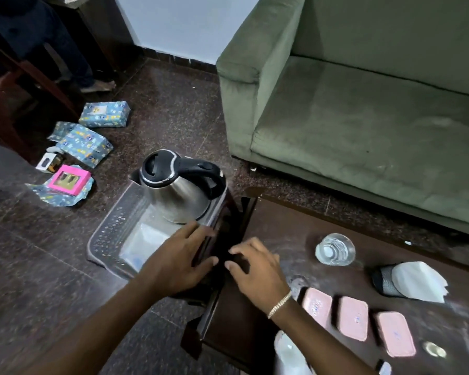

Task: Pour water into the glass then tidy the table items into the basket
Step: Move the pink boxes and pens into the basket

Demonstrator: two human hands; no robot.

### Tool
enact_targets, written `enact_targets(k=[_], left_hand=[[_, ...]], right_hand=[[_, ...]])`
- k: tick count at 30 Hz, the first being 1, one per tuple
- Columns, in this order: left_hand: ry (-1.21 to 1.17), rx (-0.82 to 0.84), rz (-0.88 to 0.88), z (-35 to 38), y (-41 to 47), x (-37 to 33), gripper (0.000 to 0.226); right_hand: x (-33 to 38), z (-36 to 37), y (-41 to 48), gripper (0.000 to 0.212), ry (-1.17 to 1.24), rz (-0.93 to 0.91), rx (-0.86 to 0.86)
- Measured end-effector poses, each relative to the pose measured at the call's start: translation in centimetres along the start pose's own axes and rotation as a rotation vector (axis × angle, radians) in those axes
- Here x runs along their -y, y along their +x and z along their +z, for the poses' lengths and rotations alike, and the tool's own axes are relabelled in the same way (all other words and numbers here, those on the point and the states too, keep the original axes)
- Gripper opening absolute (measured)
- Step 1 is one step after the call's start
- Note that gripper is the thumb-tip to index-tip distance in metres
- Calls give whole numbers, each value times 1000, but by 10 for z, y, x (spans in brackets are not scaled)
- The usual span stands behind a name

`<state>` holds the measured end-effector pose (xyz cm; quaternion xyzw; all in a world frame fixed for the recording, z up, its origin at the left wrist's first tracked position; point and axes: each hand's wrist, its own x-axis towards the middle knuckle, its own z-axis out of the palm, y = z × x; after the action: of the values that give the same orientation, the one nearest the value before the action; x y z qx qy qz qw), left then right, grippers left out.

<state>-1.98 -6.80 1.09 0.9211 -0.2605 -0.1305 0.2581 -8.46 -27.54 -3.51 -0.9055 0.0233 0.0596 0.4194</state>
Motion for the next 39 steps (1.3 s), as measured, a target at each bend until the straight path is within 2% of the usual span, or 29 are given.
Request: enact_targets(k=[4,7,11,15,18,25,30,33,39], left_hand=[[-16,90,143,58,22,-51,55],[1,190,185,111,32,-80,62],[117,335,250,181,43,-115,67],[280,452,309,232,50,-139,82],[316,498,265,255,49,-146,94],[383,561,217,278,43,-151,108],[425,549,214,279,43,-154,104],[395,488,229,268,42,-149,96],[262,366,291,204,34,-129,93]], right_hand=[[-57,-48,-47,20,2,126,-86],[-95,-76,-83,22,-79,197,-92],[-147,-104,-120,30,-300,312,21],[-196,-116,-147,52,-473,372,116],[-224,-114,-157,72,-587,352,193],[-255,-96,-155,101,-639,290,292],[-257,-90,-148,92,-639,269,280],[-253,-93,-147,87,-613,266,236],[-200,-103,-133,89,-437,334,147]])
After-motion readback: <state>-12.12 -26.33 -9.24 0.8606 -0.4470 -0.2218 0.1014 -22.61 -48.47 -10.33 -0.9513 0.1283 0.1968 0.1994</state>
